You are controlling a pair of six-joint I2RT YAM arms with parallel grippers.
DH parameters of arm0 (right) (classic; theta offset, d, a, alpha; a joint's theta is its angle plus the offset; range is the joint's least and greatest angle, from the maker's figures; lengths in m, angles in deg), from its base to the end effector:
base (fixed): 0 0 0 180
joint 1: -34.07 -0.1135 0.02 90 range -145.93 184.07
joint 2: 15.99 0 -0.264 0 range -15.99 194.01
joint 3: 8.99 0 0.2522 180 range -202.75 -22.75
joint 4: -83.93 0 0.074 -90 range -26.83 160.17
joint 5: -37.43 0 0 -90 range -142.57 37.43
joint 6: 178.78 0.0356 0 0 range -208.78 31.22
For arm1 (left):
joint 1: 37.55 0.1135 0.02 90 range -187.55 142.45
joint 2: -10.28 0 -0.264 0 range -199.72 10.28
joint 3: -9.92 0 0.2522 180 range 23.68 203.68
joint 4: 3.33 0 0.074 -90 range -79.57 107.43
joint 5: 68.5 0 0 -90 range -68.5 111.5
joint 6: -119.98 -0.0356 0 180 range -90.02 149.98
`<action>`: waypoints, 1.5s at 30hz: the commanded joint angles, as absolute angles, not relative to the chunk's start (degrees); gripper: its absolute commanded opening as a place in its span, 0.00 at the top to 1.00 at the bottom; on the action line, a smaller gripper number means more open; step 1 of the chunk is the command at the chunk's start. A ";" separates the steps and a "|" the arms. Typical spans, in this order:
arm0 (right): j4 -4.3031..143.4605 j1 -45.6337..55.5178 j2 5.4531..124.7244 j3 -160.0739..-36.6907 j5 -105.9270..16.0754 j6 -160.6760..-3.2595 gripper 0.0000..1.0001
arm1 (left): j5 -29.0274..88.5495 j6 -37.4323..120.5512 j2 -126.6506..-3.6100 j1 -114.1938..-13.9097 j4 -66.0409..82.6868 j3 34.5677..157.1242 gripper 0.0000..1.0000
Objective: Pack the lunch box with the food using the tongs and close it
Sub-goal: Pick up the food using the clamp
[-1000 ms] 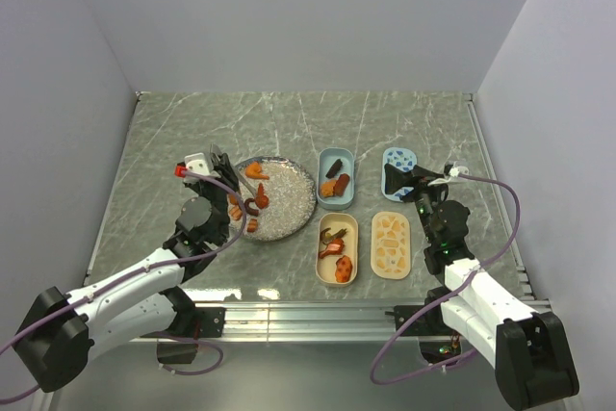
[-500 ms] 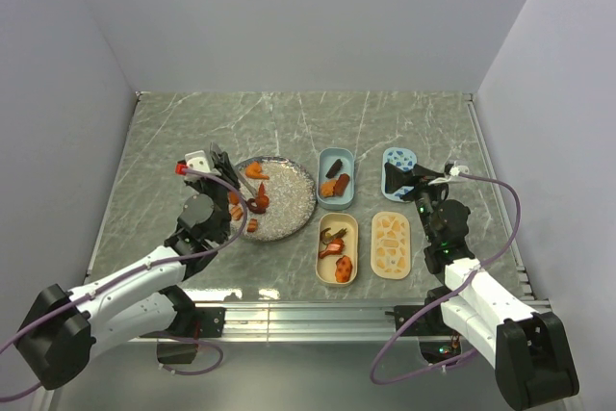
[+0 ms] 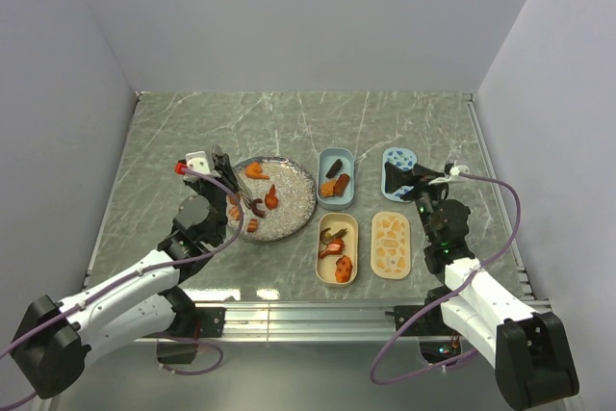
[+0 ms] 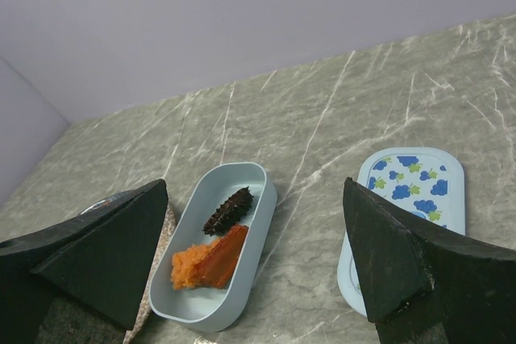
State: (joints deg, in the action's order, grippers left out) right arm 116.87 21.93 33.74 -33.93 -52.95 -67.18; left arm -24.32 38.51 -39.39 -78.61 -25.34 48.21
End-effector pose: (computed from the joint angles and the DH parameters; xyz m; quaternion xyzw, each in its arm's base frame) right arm 0.1827 0.0391 0.2247 0.0565 0.6526 0.2172 0.7237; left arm 0.1627 -0.1078 0.2832 -0.1228 0.6486 -0.0716 0.7478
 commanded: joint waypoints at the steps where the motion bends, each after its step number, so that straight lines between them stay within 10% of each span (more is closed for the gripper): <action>1: 119.04 21.50 33.84 -36.11 -52.74 -67.51 0.04 | -21.48 37.45 -37.36 -78.77 -25.52 51.54 0.90; 27: 119.04 21.59 34.10 -36.46 -52.74 -67.51 0.04 | -21.13 41.84 -40.08 -78.77 -21.04 51.71 0.62; 45: 118.95 21.59 34.55 -36.63 -52.74 -67.43 0.04 | -23.06 39.03 -35.16 -79.74 -23.85 49.51 0.61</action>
